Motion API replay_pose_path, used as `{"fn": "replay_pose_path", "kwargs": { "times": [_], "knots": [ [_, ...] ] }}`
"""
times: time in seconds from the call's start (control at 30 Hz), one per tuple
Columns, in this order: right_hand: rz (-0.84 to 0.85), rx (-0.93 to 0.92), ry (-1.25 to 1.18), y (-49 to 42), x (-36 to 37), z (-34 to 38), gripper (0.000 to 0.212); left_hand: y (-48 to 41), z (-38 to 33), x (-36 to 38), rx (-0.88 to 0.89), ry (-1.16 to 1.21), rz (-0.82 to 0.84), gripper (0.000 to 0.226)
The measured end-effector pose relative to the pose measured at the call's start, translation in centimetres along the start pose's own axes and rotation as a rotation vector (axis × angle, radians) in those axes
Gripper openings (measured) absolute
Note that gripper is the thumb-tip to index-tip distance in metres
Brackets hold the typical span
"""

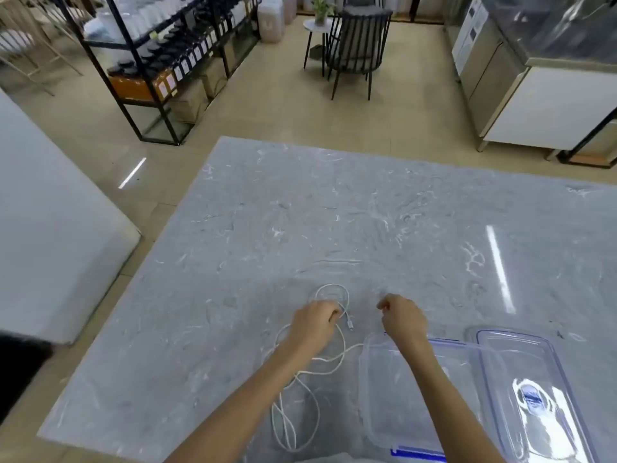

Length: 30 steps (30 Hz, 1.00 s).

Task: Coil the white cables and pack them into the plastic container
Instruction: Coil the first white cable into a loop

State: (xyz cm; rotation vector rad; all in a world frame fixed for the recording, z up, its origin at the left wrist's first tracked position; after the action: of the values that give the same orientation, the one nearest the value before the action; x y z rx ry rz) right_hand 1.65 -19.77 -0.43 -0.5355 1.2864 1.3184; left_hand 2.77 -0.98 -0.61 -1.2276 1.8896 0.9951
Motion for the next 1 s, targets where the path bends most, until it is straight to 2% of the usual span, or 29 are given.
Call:
{"fn": "replay_pose_path", "kwargs": {
  "times": [0.17,0.33,0.43,0.53,0.57,0.6,0.67,0.73,0.8,0.83,0.9,0.93,1.0],
  "knots": [
    [0.127,0.191,0.052,-0.7,-0.9,-3.6,0.021,-1.3,-2.5,2.6,0.098,0.007,0.148,0.021],
    [0.219,0.218,0.062,-1.5,0.1,-4.2,0.018,-2.1,-4.1,5.1,0.174,0.024,0.257,0.020],
    [0.242,0.178,0.138,-2.1,0.8,-3.4,0.027,-1.9,-3.8,5.9,0.184,0.011,0.308,0.015],
    [0.239,0.133,0.123,-2.3,1.3,-2.4,0.014,-1.1,-3.3,6.2,0.203,-0.050,0.340,0.009],
    [0.237,0.112,0.073,-2.4,1.3,-2.0,0.009,-0.8,-3.1,6.0,0.208,-0.058,0.331,0.009],
    [0.223,0.088,-0.028,-2.5,1.2,-1.5,0.013,-0.5,-3.0,5.6,0.201,-0.039,0.311,0.010],
    [0.129,0.030,-0.349,-2.5,0.3,-0.3,0.013,0.0,-2.4,4.1,0.155,0.088,0.214,0.014],
    [-0.024,-0.057,-0.668,-1.7,-1.4,1.3,0.006,0.4,-1.7,1.8,0.099,0.232,0.015,0.014],
    [-0.116,-0.214,-0.795,-0.7,-2.6,2.8,0.015,0.8,-1.0,-0.8,0.046,0.358,-0.185,0.006],
    [-0.127,-0.272,-0.755,-0.2,-2.9,3.5,0.018,0.8,-0.6,-1.9,0.025,0.406,-0.239,0.006],
    [-0.094,-0.304,-0.516,0.0,-2.2,4.4,0.014,0.4,0.1,-3.0,-0.025,0.389,-0.221,0.011],
    [-0.047,-0.289,-0.369,-0.1,-1.5,4.7,0.012,0.1,0.6,-3.0,-0.062,0.323,-0.161,0.012],
    [0.085,-0.197,-0.185,-0.6,0.6,5.0,0.022,0.0,1.6,-1.9,-0.123,0.155,0.000,0.018]
  ]
}}
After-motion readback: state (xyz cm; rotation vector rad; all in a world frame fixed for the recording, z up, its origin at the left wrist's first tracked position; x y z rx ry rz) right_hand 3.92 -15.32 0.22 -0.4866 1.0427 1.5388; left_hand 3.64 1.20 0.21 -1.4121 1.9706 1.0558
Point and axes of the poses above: each hand's wrist, its own y-axis away from the middle knuckle, its own x-axis out of the palm, z = x × y, the point moved 3 cm from there along -y, towards the middle knuckle, and after that the axes turned 4 degrees about -x, right-handed, at the moved point
